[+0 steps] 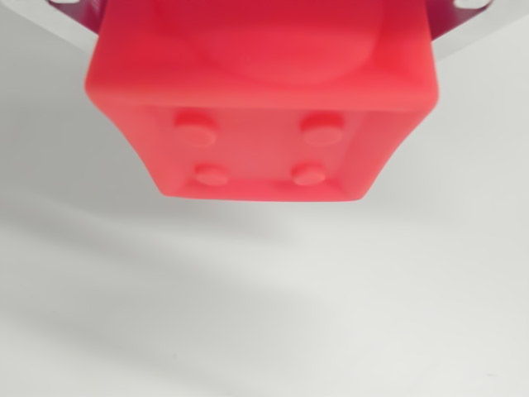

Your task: Destack cube

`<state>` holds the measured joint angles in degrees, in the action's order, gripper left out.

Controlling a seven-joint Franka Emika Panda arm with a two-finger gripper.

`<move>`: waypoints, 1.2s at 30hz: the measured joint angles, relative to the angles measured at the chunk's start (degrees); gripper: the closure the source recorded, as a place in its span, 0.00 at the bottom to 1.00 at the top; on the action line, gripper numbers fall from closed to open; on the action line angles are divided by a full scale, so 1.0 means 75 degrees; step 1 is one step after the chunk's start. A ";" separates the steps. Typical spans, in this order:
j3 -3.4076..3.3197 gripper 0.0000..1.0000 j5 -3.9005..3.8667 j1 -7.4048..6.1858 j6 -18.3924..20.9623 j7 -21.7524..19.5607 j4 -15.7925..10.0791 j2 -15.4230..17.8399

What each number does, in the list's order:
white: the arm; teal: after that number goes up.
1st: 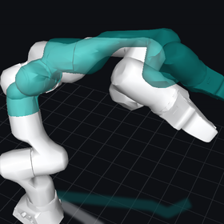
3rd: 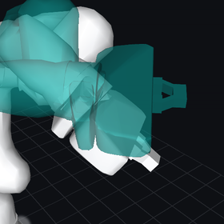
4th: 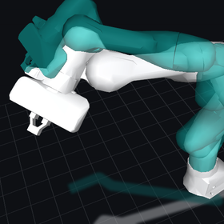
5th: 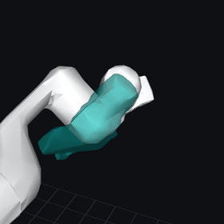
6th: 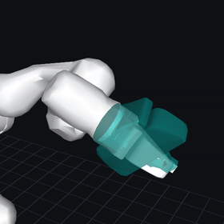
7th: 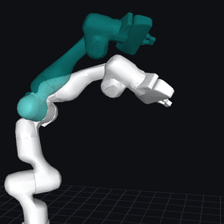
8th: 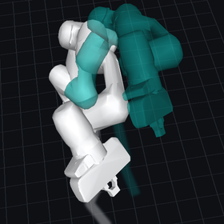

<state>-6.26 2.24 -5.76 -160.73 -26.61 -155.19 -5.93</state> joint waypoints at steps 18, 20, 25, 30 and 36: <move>0.0168 1.00 -0.0031 -0.0483 -0.0166 -0.0330 -0.0145 -0.0003; 0.0184 1.00 -0.0032 -0.0523 -0.0175 -0.0356 -0.0153 -0.0006; 0.0226 1.00 -0.0039 -0.0652 -0.0216 -0.0449 -0.0179 -0.0020; 0.0269 1.00 -0.0043 -0.0797 -0.0259 -0.0543 -0.0205 -0.0035; 0.0310 1.00 -0.0049 -0.0957 -0.0298 -0.0646 -0.0218 -0.0063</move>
<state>-3.94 1.88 -12.93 -162.96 -31.45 -156.82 -6.40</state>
